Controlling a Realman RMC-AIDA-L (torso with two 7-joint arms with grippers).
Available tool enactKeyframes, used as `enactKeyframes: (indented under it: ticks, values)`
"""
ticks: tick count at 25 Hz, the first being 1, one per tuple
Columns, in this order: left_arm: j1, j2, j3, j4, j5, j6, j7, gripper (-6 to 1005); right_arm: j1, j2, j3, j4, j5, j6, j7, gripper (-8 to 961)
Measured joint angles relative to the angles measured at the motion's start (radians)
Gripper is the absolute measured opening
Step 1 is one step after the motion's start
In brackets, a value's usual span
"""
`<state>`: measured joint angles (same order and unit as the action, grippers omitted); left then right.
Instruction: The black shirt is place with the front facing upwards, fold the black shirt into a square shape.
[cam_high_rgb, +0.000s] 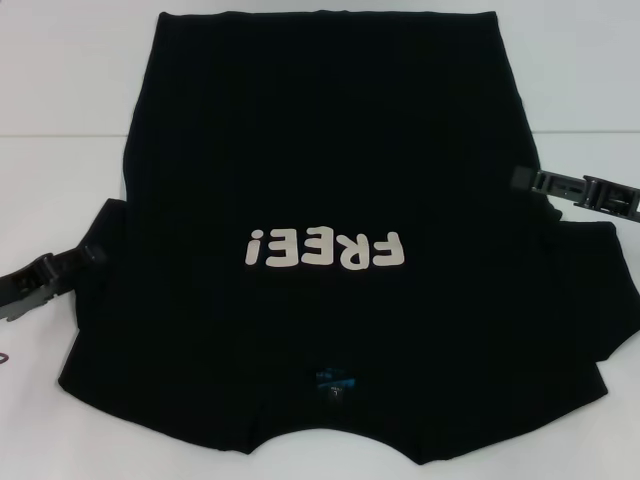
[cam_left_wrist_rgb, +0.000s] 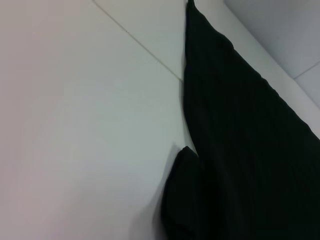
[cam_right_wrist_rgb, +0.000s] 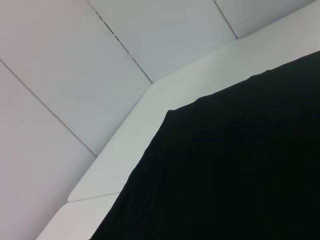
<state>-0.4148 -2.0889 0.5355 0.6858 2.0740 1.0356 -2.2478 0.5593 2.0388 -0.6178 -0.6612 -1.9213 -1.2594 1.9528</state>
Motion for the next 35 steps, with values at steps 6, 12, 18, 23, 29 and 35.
enactKeyframes:
  ticks: [6, 12, 18, 23, 29, 35]
  values:
    - [-0.009, -0.001, 0.002, 0.007, 0.053, -0.02, -0.044, 731, -0.001, 0.0, 0.004, 0.0, 0.001, 0.0, 0.0, 795]
    - [-0.015, -0.005, -0.001, 0.02, 0.073, -0.027, -0.057, 541, -0.002, 0.0, 0.005, -0.001, 0.001, -0.002, 0.0, 794]
    - [-0.007, -0.029, 0.003, 0.073, 0.074, -0.021, -0.057, 267, -0.002, -0.002, 0.022, 0.0, 0.001, -0.015, -0.001, 793]
    - [-0.011, -0.025, 0.013, 0.071, 0.095, -0.027, -0.07, 122, -0.004, -0.002, 0.023, 0.0, 0.001, -0.016, -0.001, 792]
    - [-0.009, -0.032, 0.009, 0.093, 0.113, -0.029, -0.08, 90, -0.004, -0.002, 0.023, 0.0, 0.001, -0.016, -0.003, 790]
    - [-0.007, -0.024, 0.008, 0.096, 0.106, -0.001, -0.073, 87, -0.005, -0.002, 0.023, 0.0, 0.001, -0.016, -0.002, 789]
